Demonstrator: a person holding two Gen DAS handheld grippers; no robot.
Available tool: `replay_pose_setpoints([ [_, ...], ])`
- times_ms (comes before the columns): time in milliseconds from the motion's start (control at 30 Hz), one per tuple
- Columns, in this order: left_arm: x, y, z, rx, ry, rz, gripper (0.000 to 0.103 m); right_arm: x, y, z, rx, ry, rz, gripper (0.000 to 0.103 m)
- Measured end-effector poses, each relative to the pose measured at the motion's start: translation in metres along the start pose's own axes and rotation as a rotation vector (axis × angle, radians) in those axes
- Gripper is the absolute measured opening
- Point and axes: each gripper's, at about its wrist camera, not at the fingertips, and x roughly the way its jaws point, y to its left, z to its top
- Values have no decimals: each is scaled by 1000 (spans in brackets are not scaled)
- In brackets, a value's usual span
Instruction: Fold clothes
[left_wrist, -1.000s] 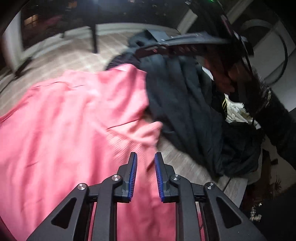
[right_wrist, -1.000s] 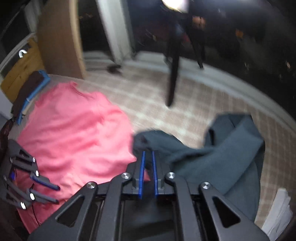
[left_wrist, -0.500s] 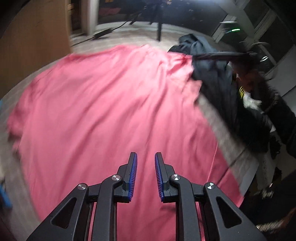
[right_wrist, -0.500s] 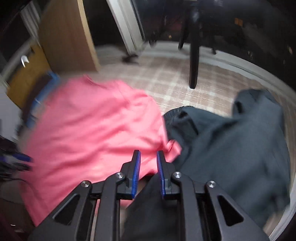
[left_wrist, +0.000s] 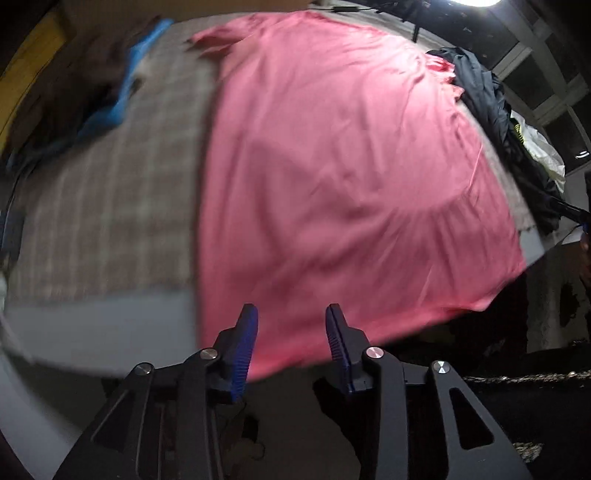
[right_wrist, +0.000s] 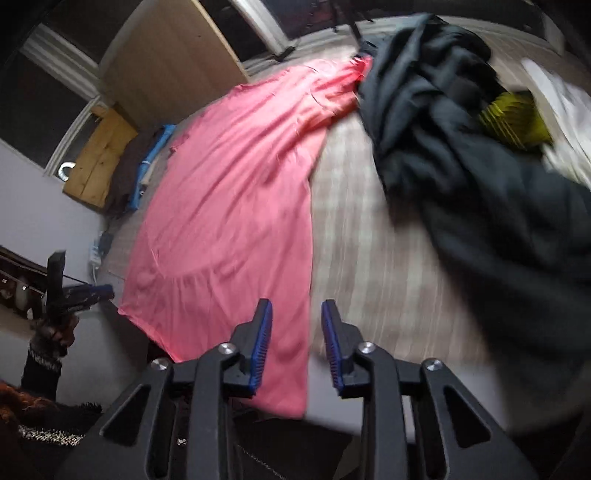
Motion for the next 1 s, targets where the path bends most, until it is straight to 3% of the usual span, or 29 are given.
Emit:
replay_pose_setpoints([
  [267, 30, 27, -26, -7, -14, 41, 37, 34, 25, -47, -66, 9, -170, 36],
  [400, 29, 21, -34, 54, -45, 46, 37, 52, 36, -63, -107, 14, -241, 36],
  [567, 28, -8, -22, 146, -106, -34, 37, 55, 75, -65, -201, -70, -135, 36],
  [733, 46, -47, -22, 291, -94, -44, 37, 95, 120, -74, -342, -18, -149, 36],
  [800, 48, -55, -35, 329, -86, -64, 37, 100, 126, -87, -388, 41, -162, 36],
  [867, 48, -57, -57, 369, -17, -89, 37, 104, 130, -102, -436, 106, -174, 36],
  [933, 43, -47, -70, 344, 7, -78, 37, 93, 123, -113, -439, 156, -185, 36],
  [1000, 36, -33, -75, 288, 6, -75, 37, 74, 113, -105, -378, 103, -179, 36],
])
